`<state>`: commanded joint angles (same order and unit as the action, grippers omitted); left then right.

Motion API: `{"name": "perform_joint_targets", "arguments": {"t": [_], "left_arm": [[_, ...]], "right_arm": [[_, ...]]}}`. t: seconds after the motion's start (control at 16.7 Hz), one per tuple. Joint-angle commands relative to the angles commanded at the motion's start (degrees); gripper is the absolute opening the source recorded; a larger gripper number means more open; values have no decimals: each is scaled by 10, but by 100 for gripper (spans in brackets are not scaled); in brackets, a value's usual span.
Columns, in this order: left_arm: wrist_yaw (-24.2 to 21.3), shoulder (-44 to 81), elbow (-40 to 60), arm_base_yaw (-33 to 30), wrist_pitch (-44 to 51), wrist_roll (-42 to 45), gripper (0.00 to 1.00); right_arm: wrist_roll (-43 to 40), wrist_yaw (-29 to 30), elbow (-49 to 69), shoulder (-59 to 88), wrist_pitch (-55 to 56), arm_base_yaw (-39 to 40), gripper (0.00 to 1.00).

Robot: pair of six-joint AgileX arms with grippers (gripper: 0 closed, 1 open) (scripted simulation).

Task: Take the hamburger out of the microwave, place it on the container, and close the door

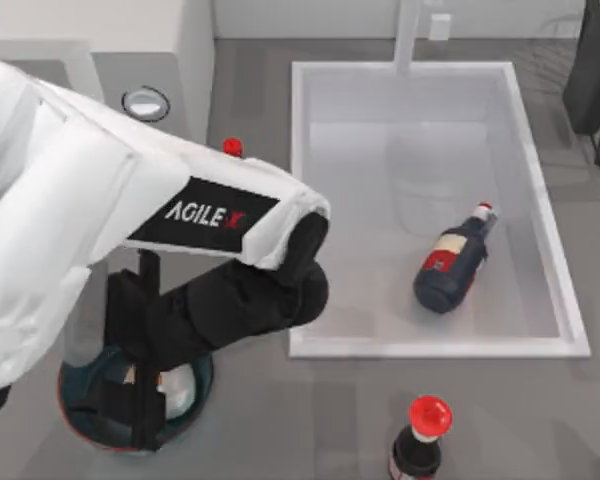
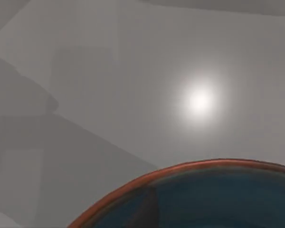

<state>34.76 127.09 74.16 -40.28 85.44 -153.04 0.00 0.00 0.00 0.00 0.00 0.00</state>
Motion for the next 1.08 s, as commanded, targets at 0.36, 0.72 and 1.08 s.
{"name": "perform_joint_targets", "arguments": {"t": [0.36,0.72,1.08], "left_arm": [[-65,-270,-196,118,-233,301,100],[-159,-635,-425,247,-501,780,100],[-259,-994,-615,346,-718,1229,100]], "right_arm": [[0,0,0,0,0,0,100],[0,0,0,0,0,0,100],[0,0,0,0,0,0,100]]}}
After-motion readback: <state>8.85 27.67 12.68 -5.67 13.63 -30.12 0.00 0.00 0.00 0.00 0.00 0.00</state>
